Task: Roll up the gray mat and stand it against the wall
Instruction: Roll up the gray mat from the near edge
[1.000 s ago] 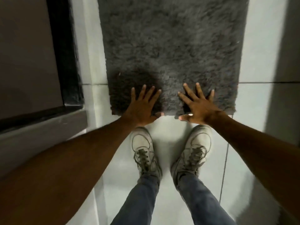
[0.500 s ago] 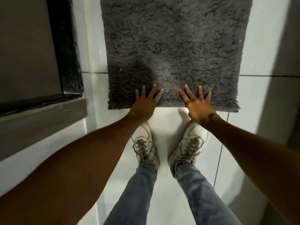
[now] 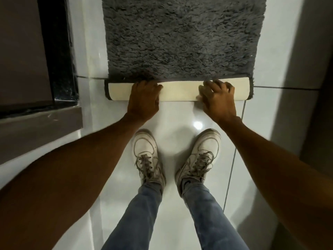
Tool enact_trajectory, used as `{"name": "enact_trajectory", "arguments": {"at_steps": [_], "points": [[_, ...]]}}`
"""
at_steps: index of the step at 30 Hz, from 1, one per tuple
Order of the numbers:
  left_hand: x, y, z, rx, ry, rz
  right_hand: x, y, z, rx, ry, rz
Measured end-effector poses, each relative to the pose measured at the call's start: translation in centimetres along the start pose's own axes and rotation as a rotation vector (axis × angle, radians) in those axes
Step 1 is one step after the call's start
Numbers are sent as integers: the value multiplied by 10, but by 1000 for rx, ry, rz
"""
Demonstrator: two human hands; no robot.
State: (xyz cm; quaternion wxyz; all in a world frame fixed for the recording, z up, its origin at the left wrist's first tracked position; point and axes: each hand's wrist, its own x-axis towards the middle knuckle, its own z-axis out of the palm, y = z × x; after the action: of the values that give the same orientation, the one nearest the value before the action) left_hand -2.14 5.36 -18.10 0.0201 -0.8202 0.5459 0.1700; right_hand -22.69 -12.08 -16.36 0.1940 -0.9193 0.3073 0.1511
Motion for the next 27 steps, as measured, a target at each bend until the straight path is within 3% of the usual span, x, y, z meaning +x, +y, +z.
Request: {"name": "enact_trajectory", "arguments": {"at_steps": [3, 11, 16, 19, 22, 27], "points": [[-6, -3, 12, 71, -115, 4, -3, 15, 8, -30, -100, -13], [-8, -16, 7, 46, -93, 53, -10, 35, 6, -114, -127, 40], [-9, -16, 2, -34, -259, 109, -19, 44, 6, 30, -341, 87], [-2, -16, 6, -39, -253, 75, -6, 49, 2, 131, -382, 85], [7, -5, 8, -8, -152, -12, 0, 46, 3, 67, -284, 94], [5, 30, 15, -68, 205, -171, -21, 8, 19, -37, 126, 153]]}}
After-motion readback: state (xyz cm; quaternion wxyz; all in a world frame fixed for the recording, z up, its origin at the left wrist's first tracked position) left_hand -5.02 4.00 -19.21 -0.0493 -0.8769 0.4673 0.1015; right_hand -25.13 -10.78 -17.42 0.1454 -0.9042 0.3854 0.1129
